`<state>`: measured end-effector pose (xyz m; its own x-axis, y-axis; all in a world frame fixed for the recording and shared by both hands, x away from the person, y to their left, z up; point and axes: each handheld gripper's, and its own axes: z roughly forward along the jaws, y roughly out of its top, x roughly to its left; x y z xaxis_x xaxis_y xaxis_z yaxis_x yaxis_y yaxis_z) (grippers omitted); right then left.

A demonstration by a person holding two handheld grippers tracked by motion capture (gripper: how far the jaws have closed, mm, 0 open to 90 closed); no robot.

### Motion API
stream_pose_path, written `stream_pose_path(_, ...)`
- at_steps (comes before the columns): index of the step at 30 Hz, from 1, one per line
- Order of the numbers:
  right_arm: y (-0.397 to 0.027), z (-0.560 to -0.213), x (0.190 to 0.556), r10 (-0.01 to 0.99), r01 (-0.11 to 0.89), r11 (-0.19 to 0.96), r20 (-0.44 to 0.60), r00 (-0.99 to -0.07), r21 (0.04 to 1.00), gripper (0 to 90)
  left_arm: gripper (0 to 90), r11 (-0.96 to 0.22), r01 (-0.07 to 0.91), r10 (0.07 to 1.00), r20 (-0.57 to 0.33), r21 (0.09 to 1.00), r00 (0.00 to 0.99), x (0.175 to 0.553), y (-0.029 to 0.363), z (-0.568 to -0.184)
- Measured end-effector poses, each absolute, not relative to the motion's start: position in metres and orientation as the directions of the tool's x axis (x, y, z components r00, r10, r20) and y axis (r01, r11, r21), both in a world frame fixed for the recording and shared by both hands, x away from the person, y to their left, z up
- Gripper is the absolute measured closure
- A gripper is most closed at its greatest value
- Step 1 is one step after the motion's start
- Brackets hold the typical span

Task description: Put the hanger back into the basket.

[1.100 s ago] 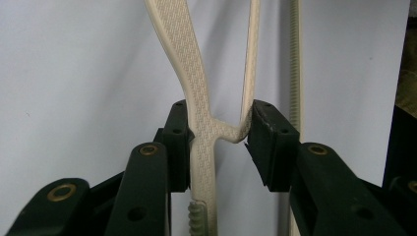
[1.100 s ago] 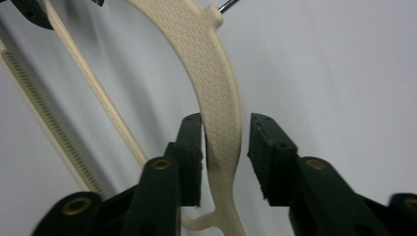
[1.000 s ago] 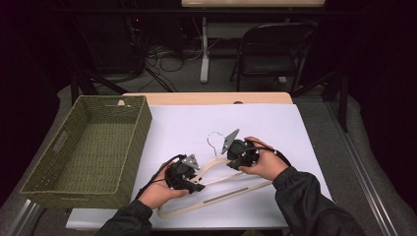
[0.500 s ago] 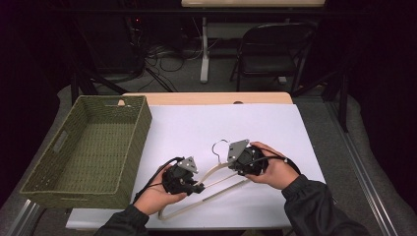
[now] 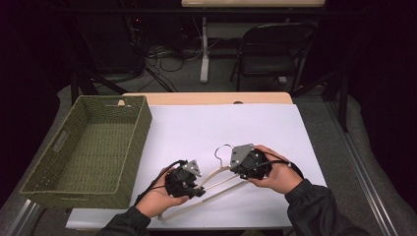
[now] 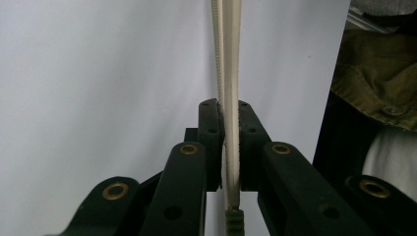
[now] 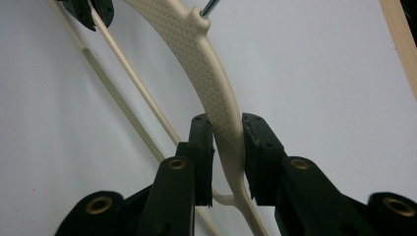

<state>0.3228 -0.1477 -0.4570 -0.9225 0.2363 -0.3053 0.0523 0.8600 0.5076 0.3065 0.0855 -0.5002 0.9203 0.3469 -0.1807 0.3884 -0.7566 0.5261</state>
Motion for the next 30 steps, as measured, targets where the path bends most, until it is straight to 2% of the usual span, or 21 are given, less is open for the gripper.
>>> stream_pose_path(3, -0.148, -0.457, 0.323, 0.236, 0.051, 0.859, -0.304, -0.923, 0.510, 74.7, 86.3, -0.761, 0.388, 0.347, -0.179, 0.520, 0.921, 0.306, 0.085, -0.500)
stream_pose_path(5, -0.151, -0.458, 0.323, 0.250, 0.070, 0.849, -0.281, -0.927, 0.524, 66.9, 86.6, -0.755, 0.392, 0.349, -0.184, 0.526, 0.919, 0.306, 0.085, -0.500)
stream_pose_path(12, -0.168, -0.453, 0.322, 0.301, 0.116, 0.827, -0.258, -0.918, 0.550, 60.9, 87.1, -0.727, 0.404, 0.361, -0.191, 0.555, 0.913, 0.308, 0.095, -0.498)
stream_pose_path(21, -0.197, -0.443, 0.322, 0.374, 0.175, 0.797, -0.245, -0.894, 0.578, 57.9, 87.2, -0.672, 0.442, 0.425, -0.180, 0.594, 0.887, 0.311, 0.120, -0.481)
stream_pose_path(30, -0.210, -0.451, 0.325, 0.410, 0.199, 0.776, -0.238, -0.881, 0.598, 56.6, 87.1, -0.601, 0.470, 0.485, -0.172, 0.647, 0.857, 0.312, 0.145, -0.459)
